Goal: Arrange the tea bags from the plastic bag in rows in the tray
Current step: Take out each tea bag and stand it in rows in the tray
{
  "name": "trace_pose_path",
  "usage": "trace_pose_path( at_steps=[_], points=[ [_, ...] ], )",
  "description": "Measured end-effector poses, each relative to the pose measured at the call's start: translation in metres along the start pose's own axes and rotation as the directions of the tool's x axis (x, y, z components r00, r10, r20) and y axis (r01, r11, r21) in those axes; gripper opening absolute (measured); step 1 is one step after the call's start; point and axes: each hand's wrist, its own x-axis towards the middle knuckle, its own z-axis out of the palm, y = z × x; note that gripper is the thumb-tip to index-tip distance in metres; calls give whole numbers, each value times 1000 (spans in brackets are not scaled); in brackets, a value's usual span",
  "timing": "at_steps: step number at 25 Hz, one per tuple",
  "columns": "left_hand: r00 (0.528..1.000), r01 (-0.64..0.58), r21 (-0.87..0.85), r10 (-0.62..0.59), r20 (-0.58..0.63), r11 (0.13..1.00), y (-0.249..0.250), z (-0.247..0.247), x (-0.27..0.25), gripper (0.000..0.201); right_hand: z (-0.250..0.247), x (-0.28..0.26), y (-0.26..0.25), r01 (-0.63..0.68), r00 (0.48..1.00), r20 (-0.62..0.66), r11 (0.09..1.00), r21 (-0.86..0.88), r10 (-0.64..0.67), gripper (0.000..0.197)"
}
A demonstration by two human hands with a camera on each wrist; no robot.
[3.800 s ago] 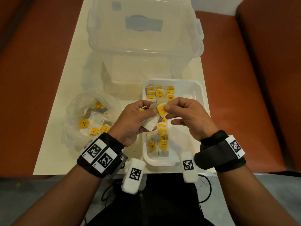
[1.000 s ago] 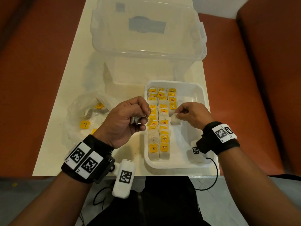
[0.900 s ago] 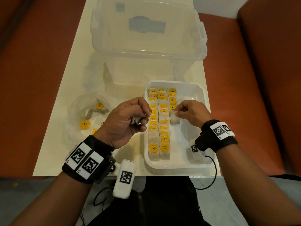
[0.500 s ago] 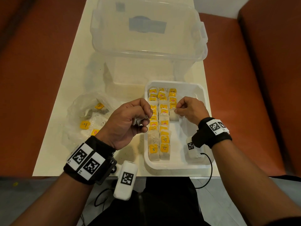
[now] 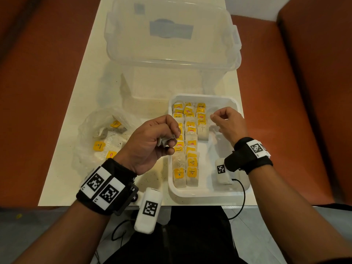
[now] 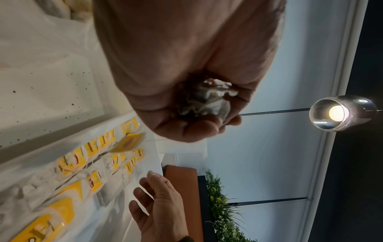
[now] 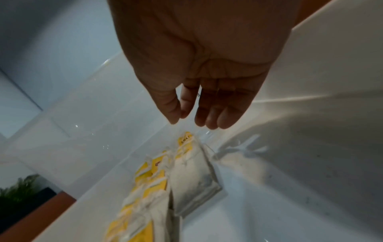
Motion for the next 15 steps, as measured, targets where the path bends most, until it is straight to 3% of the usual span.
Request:
trace_pose_path(
  at_steps=[3, 6, 8, 11, 15],
  points=[
    [1000, 4, 1, -4, -3, 1000, 0, 1, 2, 20, -10, -17, -11, -16, 1000, -5, 995, 97, 16, 7],
    [1000, 6, 36, -5, -14, 999, 1, 6, 4, 20, -16, -52, -33, 14, 990, 136, 979, 203, -43, 12],
    [999, 12, 78, -8, -50, 997, 2, 12, 6, 24, -15, -77, -50, 57, 938, 316, 962, 267, -143, 25],
    [995, 15, 96, -5, -98, 995, 5, 20, 7, 25, -3, -99, -63, 140, 805, 536, 958, 249, -256, 36],
    [983, 14, -13, -16, -184, 1000, 11, 19, 7, 28, 8, -98, -63, 114, 804, 542, 958, 264, -245, 15]
  ],
)
